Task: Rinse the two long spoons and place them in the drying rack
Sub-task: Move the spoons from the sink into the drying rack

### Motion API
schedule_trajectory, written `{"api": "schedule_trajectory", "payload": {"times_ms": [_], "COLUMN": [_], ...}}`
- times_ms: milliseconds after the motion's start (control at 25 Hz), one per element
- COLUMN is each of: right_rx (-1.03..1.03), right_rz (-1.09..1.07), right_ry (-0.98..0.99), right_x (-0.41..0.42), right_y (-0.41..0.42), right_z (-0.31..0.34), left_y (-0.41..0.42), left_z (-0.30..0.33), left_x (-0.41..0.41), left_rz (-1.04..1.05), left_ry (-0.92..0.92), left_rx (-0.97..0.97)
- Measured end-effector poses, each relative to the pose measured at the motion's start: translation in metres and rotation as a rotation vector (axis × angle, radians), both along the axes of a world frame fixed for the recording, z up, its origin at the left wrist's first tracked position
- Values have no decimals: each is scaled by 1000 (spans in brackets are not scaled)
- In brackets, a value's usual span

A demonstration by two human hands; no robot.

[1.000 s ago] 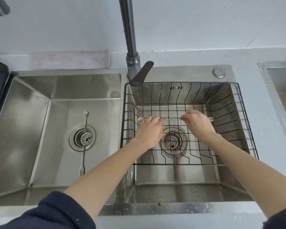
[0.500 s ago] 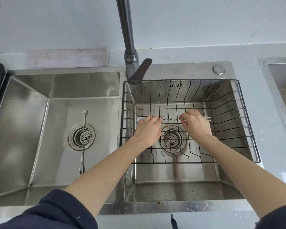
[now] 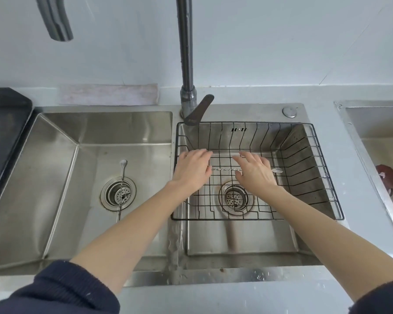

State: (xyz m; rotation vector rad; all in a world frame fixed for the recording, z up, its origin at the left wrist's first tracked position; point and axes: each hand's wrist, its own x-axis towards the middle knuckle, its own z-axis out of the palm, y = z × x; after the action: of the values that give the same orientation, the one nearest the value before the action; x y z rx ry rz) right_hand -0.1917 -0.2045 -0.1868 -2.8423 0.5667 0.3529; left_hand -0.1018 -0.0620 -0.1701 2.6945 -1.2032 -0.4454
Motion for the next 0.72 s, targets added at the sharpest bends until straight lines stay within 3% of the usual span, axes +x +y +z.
{"api": "schedule_trajectory", "payload": {"times_ms": [360, 720], "right_rx": [24, 75], "right_rz": [109, 167], "right_ry": [-109, -136], "right_x": [17, 44], "right_y": [69, 152], "right_z": [40, 45], "left_y": [74, 164], "left_z": [27, 25], "left_x": [16, 37], "left_rz": [116, 187], "left_ry": [-83, -60], "left_rx": [0, 131]}}
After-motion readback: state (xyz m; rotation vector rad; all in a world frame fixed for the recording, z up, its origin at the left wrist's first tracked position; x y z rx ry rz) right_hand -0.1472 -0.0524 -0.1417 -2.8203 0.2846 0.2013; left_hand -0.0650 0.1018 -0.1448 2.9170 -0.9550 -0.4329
